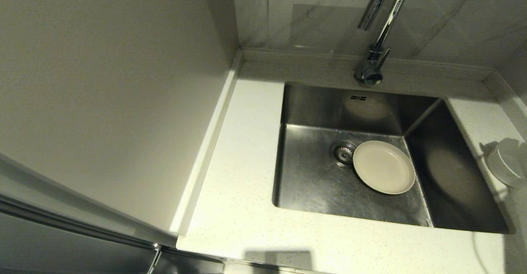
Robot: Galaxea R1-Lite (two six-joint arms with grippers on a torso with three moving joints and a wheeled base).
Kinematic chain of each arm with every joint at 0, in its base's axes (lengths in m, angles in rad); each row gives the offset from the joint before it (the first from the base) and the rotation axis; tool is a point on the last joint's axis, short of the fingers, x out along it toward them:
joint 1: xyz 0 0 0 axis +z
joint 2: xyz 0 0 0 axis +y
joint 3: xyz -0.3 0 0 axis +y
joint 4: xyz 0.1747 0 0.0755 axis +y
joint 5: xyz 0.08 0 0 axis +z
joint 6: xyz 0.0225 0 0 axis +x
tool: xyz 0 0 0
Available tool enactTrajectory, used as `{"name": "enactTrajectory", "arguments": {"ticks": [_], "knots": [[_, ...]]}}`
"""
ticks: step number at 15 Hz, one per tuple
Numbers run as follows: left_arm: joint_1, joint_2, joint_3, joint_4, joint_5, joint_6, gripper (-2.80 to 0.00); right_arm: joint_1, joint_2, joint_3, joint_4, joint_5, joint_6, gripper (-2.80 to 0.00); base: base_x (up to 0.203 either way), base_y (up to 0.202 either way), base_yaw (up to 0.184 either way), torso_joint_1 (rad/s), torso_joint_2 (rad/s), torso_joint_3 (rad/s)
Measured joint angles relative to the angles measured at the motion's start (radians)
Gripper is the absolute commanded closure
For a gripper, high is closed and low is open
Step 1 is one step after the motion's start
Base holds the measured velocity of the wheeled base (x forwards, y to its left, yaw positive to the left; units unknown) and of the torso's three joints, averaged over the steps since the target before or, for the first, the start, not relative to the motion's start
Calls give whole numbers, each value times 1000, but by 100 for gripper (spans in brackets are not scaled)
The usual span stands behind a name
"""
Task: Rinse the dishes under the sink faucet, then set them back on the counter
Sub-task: Put a spoon into the sink
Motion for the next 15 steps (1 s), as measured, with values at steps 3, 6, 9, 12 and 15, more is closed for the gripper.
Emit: {"name": "enactTrajectory", "arguments": {"ticks": [3, 6, 9, 12, 15], "knots": [[0, 0, 0, 0, 0, 0, 0, 85, -53, -16, -21, 16, 53, 0, 0, 0, 0, 0, 0, 0], [0, 0, 0, 0, 0, 0, 0, 289, -59, -23, -140, -88, 280, 0, 0, 0, 0, 0, 0, 0], [0, 0, 0, 0, 0, 0, 0, 505, -19, -17, -267, -291, 542, 0, 0, 0, 0, 0, 0, 0], [0, 0, 0, 0, 0, 0, 0, 617, 39, 20, -353, -422, 670, 0, 0, 0, 0, 0, 0, 0], [0, 0, 0, 0, 0, 0, 0, 646, 85, 125, -443, -467, 674, 0, 0, 0, 0, 0, 0, 0]]}}
